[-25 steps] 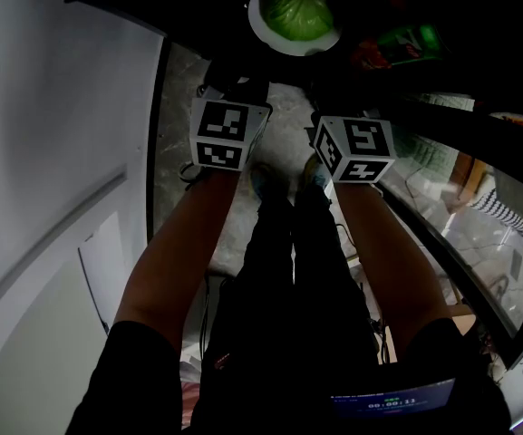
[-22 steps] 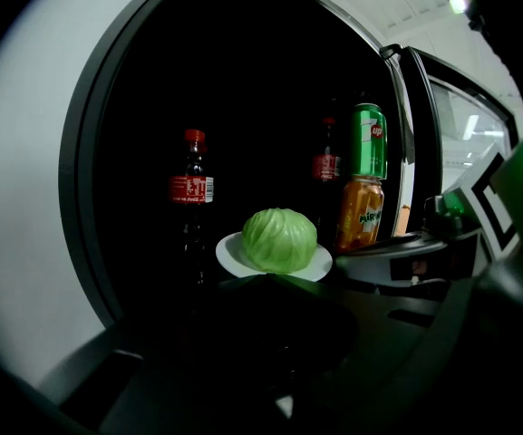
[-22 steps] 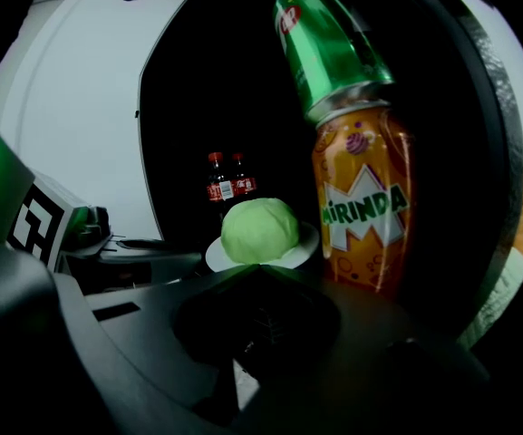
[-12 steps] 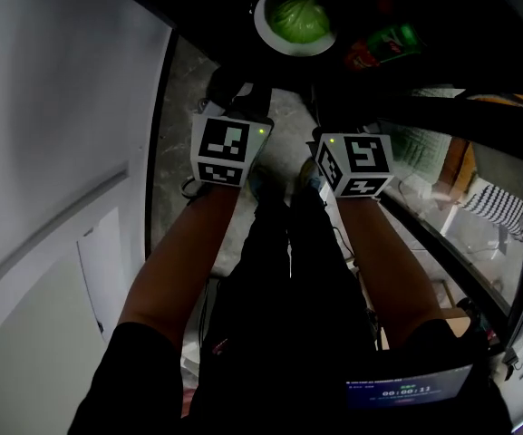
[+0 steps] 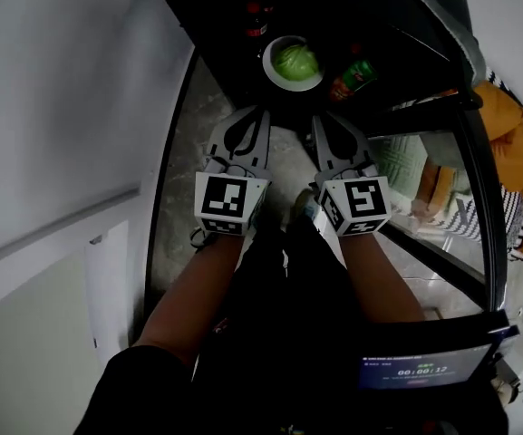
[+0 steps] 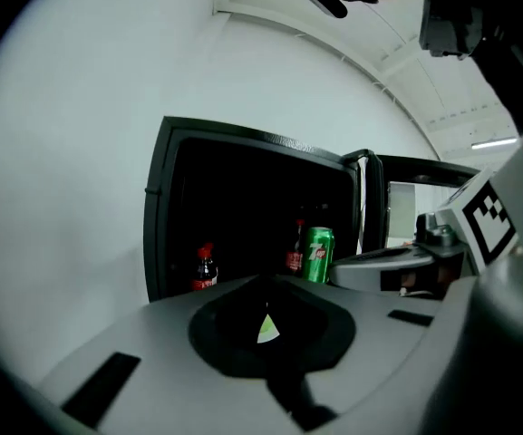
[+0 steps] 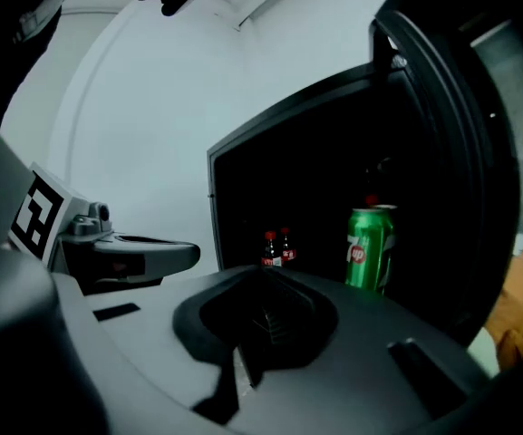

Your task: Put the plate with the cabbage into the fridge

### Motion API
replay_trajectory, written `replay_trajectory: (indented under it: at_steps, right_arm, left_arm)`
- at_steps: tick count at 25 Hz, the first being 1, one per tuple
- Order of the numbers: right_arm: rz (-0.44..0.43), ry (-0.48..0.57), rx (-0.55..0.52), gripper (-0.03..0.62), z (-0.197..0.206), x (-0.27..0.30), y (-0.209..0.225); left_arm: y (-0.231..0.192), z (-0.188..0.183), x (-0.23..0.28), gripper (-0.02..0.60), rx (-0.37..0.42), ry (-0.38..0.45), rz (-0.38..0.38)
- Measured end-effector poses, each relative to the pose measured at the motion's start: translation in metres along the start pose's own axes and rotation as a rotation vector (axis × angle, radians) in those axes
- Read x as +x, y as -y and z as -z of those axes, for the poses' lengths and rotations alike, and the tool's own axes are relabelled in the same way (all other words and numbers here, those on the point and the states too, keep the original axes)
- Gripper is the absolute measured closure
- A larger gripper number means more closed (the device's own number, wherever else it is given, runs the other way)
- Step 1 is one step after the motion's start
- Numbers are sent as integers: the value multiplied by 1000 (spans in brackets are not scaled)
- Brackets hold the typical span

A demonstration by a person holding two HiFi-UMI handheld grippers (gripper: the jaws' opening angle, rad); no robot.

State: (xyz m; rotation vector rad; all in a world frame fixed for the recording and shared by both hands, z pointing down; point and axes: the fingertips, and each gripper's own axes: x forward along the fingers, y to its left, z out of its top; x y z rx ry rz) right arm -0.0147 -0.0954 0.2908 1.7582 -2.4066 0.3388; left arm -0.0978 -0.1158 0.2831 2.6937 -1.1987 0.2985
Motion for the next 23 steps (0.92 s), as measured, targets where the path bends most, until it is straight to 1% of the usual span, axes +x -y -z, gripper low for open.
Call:
replay_trajectory:
  at_steps: [2,5,11,17,20,23]
  right_arm:
    - [0,4,-8,588,-9,-12,-5]
    - [-20,14,-12,588,-22,-31,-18]
    - [-58,32,-8,588,-42,-66,-42]
    - [-63,50,-13,588,-54,-87,-45]
    - [-68,55,-7,588,-58,-93,-45]
    - [-75,76,-16,588,-64,-99,-42]
  left_arm:
    - [7,-7,-16,578,-10,8,-1]
    - [22,-18,-35,578,-3,9,19]
    - [50,-45,-64,578,9,59,54]
    - [51,-55,-74,578,-20,61,22]
    - [55,-58,-74,578,-23,69,30]
    - [56,-62,-74,578,12,70,22]
